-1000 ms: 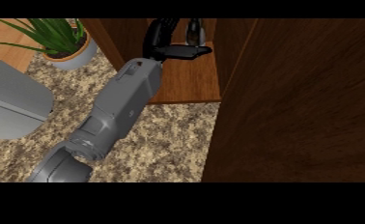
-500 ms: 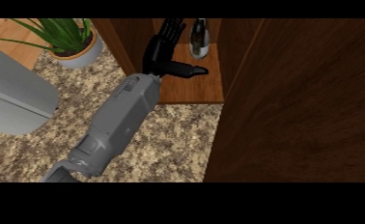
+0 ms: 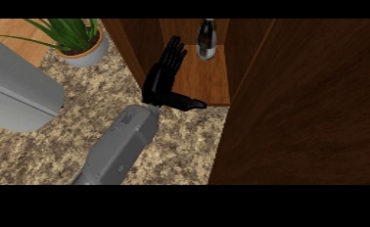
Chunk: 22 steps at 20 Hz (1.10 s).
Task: Pick up the wine, place it into the cabinet and close the cabinet
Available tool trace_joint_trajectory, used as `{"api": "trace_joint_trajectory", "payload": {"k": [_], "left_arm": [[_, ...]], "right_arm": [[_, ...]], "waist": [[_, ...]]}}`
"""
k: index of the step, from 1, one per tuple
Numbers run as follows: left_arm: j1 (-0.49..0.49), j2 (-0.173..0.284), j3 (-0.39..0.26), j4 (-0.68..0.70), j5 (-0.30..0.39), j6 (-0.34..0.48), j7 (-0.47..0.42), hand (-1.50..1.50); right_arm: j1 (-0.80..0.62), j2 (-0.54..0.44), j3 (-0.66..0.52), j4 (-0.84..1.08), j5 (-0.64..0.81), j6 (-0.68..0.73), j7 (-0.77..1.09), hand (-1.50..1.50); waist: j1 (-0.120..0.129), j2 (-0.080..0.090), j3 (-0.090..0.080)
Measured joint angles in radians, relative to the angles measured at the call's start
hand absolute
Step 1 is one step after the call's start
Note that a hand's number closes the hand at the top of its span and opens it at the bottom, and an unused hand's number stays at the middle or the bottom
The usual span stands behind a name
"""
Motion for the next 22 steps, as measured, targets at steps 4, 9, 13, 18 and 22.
{"api": "trace_joint_trajectory", "payload": {"k": [4,9,13,18,22], "left_arm": [[0.139,0.021,-0.041,-0.146,-0.009,0.008,0.019,-1.5],[0.296,0.055,-0.077,-0.324,-0.01,0.018,0.042,-1.5],[0.426,0.097,-0.095,-0.466,0.002,0.009,0.059,-1.5],[0.517,0.16,-0.073,-0.569,0.026,-0.027,0.071,-1.5],[0.568,0.22,-0.033,-0.615,0.041,-0.071,0.051,-1.5]], "right_arm": [[-0.005,-0.003,-0.002,0.0,0.001,-0.004,0.002,-1.5],[0.001,-0.028,-0.016,-0.004,0.003,-0.009,0.0,-1.5],[0.012,-0.061,-0.02,-0.005,0.003,0.015,-0.012,-1.5],[0.003,-0.093,-0.008,-0.002,0.0,0.074,-0.029,-1.5],[0.008,-0.112,0.021,0.003,-0.006,0.139,-0.055,-1.5]], "waist": [[0.004,0.002,0.0],[-0.003,0.005,0.0],[-0.005,0.007,0.0],[-0.011,0.012,0.0],[-0.01,0.013,0.0]]}}
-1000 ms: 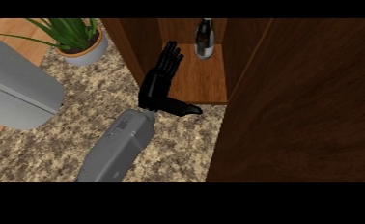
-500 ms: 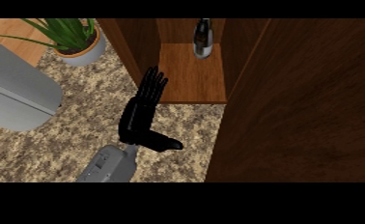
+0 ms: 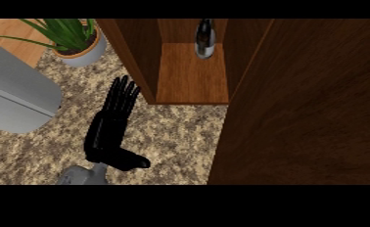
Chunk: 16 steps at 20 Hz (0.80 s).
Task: Pick up the wine, place it into the cabinet and close the cabinet
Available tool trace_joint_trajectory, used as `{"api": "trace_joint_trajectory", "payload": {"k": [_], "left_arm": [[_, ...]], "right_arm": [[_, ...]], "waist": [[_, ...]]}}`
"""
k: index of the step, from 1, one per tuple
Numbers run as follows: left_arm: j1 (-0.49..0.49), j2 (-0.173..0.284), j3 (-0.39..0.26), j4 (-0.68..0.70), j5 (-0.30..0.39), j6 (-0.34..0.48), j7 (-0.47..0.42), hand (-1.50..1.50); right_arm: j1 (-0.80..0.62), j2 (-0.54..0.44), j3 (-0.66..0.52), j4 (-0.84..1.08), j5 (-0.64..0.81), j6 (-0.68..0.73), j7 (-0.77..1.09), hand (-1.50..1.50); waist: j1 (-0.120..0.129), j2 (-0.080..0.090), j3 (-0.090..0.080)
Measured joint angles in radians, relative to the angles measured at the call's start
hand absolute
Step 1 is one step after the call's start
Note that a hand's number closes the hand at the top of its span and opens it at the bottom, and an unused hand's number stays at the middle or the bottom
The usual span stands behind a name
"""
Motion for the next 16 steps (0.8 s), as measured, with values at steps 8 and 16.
{"api": "trace_joint_trajectory", "payload": {"k": [8,16], "left_arm": [[0.082,0.116,0.091,-0.079,0.035,-0.058,-0.004,-1.5],[0.129,0.214,0.205,-0.09,0.097,-0.149,0.004,-1.5]], "right_arm": [[-0.015,-0.065,0.114,0.001,-0.005,0.151,-0.032,1.5],[-0.045,-0.061,0.172,0.0,0.0,0.166,0.01,1.5]], "waist": [[0.001,0.0,-0.001],[-0.001,0.002,-0.002]]}}
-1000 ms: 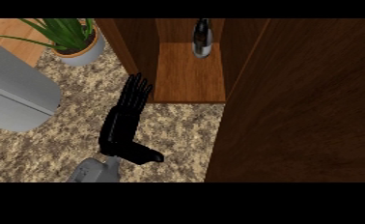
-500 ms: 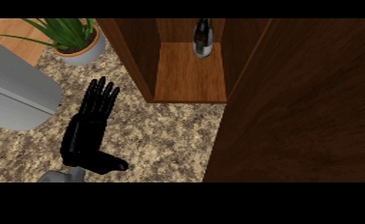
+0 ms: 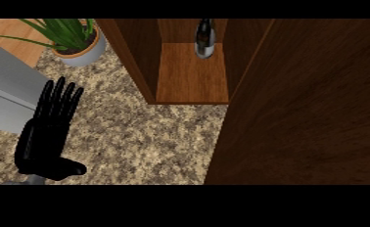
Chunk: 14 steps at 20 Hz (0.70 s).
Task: Pick up the wine, place it into the cabinet and close the cabinet
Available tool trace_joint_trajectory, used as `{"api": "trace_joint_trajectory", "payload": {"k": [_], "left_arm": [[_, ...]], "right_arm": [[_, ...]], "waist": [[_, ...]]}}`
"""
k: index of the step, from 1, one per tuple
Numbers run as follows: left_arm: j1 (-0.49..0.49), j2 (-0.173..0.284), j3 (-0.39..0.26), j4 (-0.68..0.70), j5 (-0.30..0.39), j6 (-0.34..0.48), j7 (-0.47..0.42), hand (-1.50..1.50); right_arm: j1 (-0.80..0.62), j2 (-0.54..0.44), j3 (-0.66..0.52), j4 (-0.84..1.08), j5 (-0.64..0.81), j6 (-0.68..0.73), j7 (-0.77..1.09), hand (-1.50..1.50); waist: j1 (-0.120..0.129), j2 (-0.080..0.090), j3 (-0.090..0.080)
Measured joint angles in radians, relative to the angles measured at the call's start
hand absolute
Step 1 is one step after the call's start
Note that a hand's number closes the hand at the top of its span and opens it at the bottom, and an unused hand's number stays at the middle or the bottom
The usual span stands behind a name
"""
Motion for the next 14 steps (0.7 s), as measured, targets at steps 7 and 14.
{"api": "trace_joint_trajectory", "payload": {"k": [7,14], "left_arm": [[0.037,0.068,0.062,-0.006,0.04,-0.081,0.017,-1.5],[0.015,0.103,0.101,0.009,0.077,-0.126,0.046,-1.5]], "right_arm": [[-0.064,0.003,0.013,-0.001,0.003,0.022,0.06,1.5],[-0.124,0.029,0.0,0.009,0.001,0.059,0.091,1.5]], "waist": [[0.011,0.002,-0.002],[0.025,0.007,-0.004]]}}
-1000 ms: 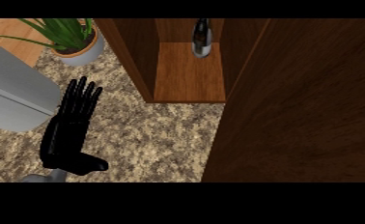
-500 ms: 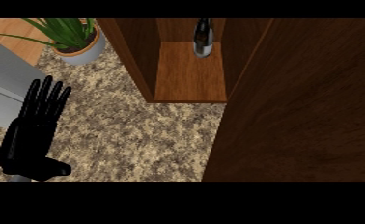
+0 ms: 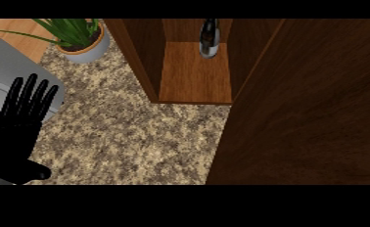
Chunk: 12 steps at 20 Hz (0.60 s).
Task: Pick up the wine, place it into the cabinet and close the cabinet
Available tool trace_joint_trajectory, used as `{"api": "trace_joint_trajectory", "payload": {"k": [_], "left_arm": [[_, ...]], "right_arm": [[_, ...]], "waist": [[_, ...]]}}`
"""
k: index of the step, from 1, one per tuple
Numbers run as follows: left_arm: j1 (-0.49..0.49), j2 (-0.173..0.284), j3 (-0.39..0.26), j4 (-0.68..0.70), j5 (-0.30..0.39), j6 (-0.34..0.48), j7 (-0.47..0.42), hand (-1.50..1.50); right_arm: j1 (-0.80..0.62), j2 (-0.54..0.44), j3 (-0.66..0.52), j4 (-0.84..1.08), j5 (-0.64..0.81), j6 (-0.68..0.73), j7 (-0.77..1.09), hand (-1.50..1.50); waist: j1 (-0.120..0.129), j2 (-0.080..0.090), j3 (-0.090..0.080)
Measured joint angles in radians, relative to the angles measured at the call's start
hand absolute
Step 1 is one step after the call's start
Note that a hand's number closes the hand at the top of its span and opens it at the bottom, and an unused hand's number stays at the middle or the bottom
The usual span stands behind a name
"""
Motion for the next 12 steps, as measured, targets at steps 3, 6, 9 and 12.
{"api": "trace_joint_trajectory", "payload": {"k": [3,6,9,12], "left_arm": [[-0.006,0.012,0.01,0.007,0.011,-0.018,0.01,-1.5],[-0.003,0.024,0.021,0.014,0.017,-0.036,0.012,-1.5],[-0.009,0.032,0.029,0.018,0.024,-0.045,0.018,-1.5],[-0.026,0.038,0.033,0.022,0.027,-0.051,0.026,-1.5]], "right_arm": [[-0.031,0.019,-0.021,0.002,-0.004,0.014,0.023,1.5],[-0.066,0.047,-0.046,0.005,-0.008,0.026,0.049,1.5],[-0.108,0.081,-0.072,0.01,-0.013,0.035,0.084,1.5],[-0.169,0.133,-0.107,0.021,-0.023,0.036,0.136,1.5]], "waist": [[0.01,0.003,-0.001],[0.023,0.005,-0.002],[0.034,0.006,-0.003],[0.044,0.01,-0.004]]}}
